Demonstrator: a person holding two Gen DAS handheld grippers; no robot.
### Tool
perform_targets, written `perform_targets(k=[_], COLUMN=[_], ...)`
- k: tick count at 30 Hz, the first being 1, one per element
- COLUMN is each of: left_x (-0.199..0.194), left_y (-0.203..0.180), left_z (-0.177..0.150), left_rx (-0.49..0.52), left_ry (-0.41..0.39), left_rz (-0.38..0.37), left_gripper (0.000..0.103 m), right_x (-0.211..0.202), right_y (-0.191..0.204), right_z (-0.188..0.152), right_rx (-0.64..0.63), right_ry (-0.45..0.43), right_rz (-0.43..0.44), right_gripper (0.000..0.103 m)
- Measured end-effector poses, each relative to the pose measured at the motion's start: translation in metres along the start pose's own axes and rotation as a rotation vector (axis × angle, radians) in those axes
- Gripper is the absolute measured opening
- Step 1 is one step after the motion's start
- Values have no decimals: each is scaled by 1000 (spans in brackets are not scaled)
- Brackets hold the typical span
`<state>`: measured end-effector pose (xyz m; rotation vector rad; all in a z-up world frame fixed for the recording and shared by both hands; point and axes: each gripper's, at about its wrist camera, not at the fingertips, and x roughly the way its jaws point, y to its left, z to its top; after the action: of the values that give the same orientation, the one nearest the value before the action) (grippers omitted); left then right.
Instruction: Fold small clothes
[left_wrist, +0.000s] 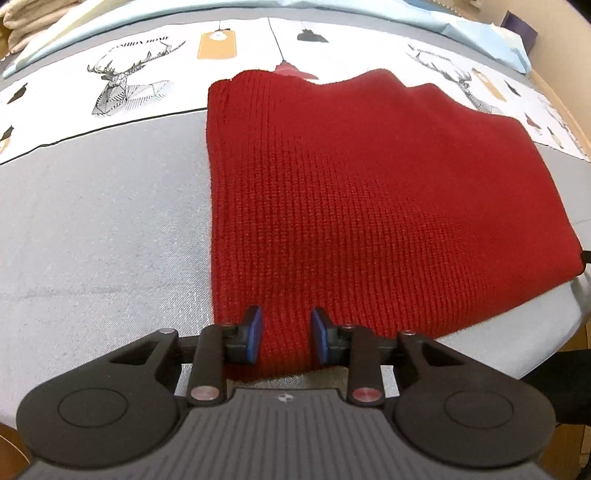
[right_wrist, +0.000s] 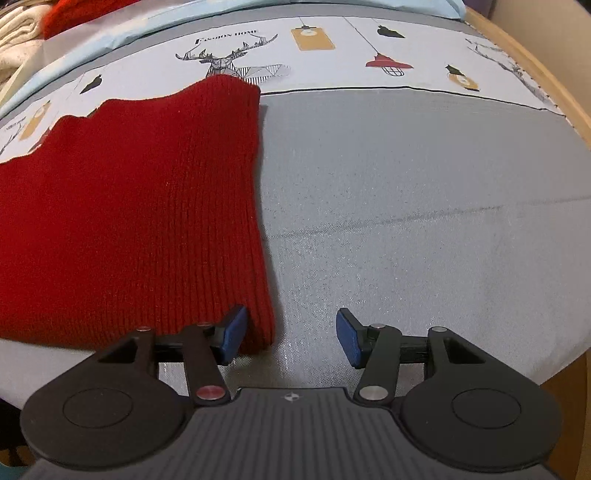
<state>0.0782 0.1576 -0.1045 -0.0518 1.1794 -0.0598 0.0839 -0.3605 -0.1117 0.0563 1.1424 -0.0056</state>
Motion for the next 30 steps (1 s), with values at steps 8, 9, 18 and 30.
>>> perform_targets(k=[8,9,18,30], left_x=[0,1,-15,-37], left_y=[1,1,22,66], left_z=[4,4,5,8], left_rx=[4,3,-67,-219], left_ry=[-14,-14,-63,-137], left_rz=[-9,-12,-53,-86], left_gripper=[34,34,31,22], right_x=[-26,-24,-12,-28], right_y=[4,4,8,12], right_z=[3,3,7,2], right_rx=[12,8,5,91], right_ry=[-133,-127,-115,-212], right_rz=[21,19,-64,-107], right_gripper=[55,55,55,55])
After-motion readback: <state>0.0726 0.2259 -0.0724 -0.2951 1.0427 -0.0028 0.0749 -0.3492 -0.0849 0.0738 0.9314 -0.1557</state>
